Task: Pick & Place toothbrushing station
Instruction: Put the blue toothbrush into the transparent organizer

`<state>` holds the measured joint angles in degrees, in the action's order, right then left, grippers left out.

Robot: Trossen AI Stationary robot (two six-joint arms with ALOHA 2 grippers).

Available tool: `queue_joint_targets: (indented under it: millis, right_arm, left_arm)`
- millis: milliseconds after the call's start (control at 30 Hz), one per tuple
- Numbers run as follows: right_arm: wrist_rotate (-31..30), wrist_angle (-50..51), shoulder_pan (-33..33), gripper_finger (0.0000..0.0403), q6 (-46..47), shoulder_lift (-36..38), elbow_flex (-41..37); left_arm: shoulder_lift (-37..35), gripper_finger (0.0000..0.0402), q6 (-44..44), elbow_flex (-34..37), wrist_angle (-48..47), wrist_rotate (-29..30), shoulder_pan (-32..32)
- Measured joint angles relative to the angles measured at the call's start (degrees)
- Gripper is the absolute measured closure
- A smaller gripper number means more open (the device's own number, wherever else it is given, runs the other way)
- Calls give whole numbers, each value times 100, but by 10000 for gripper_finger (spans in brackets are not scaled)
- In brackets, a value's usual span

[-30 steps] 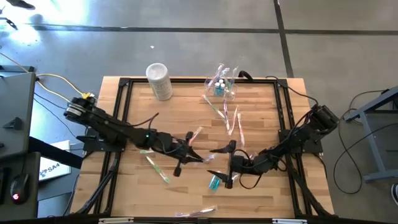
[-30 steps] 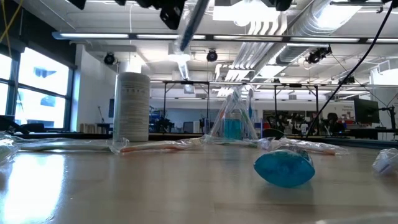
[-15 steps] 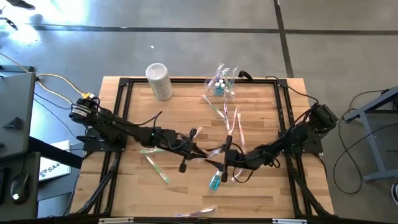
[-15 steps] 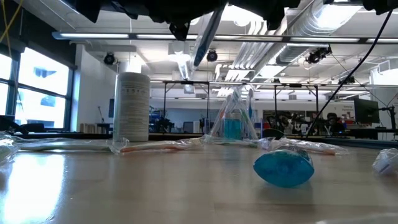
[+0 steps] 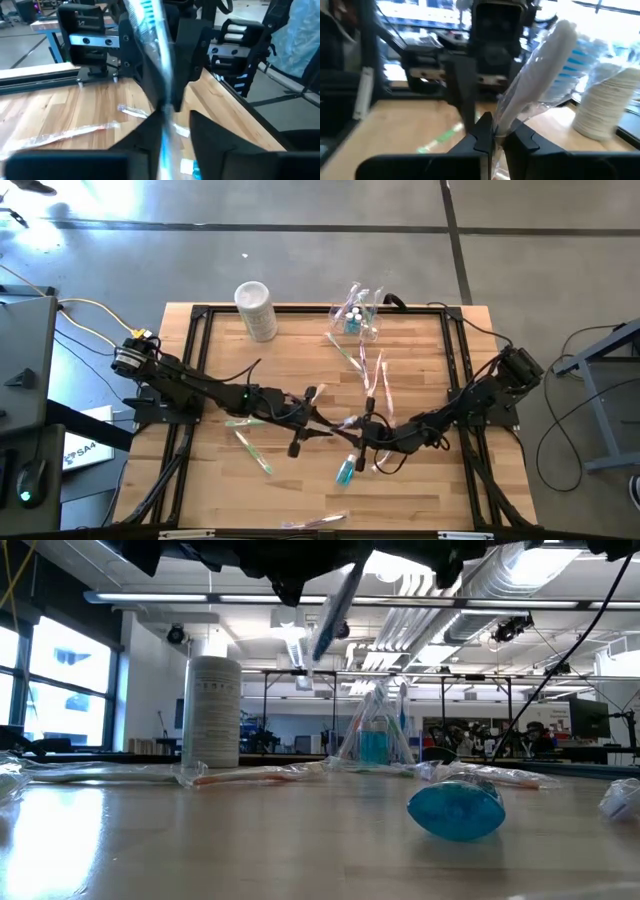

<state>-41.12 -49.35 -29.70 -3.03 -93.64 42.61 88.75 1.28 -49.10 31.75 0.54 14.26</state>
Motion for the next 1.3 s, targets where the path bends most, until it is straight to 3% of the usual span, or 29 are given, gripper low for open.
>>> queue_joint_targets:
  millis: [167,300,400,500,700,867,1000,1300]
  right_arm:
    - [-1679,1146,-226,386,218,485,0]
    - [-3069,2253,-292,386,611,1125,0]
    - [-3512,2950,-157,386,771,1575,0]
    - [-3574,3745,230,386,858,1965,-7]
    - [-2748,4916,1729,382,1836,2784,-242]
    - [-1614,4655,3067,383,1661,2872,-463]
    - [-882,3807,3920,385,1069,2681,-466]
    - [112,3228,5350,383,791,2167,-468]
  left_arm:
    - [0,229,-48,-2,-186,229,0]
    - [1,196,-15,0,-384,257,1]
    - [-2,187,-2,0,-550,259,0]
    - [-2,185,-2,0,-599,263,0]
    - [-2,185,-4,0,-732,263,0]
    - [-2,185,-2,0,-993,259,0]
    - [-2,185,-2,0,-1138,277,0]
    - [-2,185,-2,0,-1419,286,0]
